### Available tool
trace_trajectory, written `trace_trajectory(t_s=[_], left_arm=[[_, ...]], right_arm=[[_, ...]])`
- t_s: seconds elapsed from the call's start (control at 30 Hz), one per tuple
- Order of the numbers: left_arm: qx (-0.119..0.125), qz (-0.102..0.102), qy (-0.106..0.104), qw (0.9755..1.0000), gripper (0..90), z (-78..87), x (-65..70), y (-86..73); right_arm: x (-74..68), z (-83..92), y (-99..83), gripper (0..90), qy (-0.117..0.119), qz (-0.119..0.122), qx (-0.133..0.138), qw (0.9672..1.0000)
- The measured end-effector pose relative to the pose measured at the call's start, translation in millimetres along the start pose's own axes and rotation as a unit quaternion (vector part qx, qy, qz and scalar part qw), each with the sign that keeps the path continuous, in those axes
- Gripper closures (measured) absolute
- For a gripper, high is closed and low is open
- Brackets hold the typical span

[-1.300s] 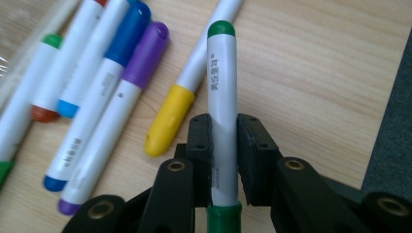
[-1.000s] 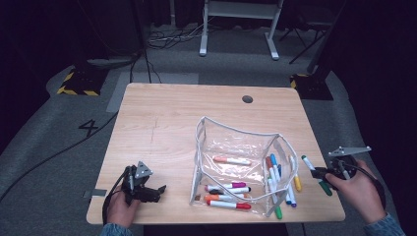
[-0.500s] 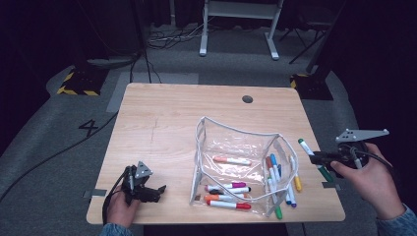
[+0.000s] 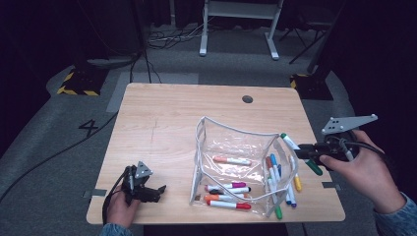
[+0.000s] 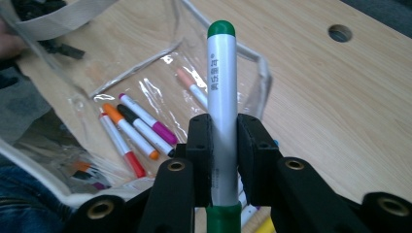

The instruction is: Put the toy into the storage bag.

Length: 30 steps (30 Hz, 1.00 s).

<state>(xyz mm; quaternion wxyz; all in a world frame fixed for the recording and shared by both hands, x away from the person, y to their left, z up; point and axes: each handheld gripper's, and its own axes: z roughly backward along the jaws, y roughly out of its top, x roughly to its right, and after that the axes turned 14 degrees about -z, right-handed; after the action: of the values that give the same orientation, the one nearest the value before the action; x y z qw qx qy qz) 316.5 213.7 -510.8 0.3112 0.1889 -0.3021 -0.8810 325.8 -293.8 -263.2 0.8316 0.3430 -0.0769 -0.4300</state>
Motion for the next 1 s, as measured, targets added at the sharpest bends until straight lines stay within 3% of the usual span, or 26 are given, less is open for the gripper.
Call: trace_trajectory(t_s=[0.5,0.8,1.0], left_arm=[[0.0,0.001,0.0,1.0,0.0,0.0,0.1,0.0],[0.0,0.0,0.0,1.0,0.0,0.0,-0.1,0.0],[0.0,0.0,0.0,1.0,0.0,0.0,-0.1,0.0]], right_arm=[[-43.3,-27.6,22.9,76.9,0.053,0.062,-0.033,0.9961],[-75.1,-57.1,34.7,76.9,0.092,0.107,-0.065,0.9879],[-88.4,-81.6,38.0,76.8,0.109,0.124,-0.095,0.9818]])
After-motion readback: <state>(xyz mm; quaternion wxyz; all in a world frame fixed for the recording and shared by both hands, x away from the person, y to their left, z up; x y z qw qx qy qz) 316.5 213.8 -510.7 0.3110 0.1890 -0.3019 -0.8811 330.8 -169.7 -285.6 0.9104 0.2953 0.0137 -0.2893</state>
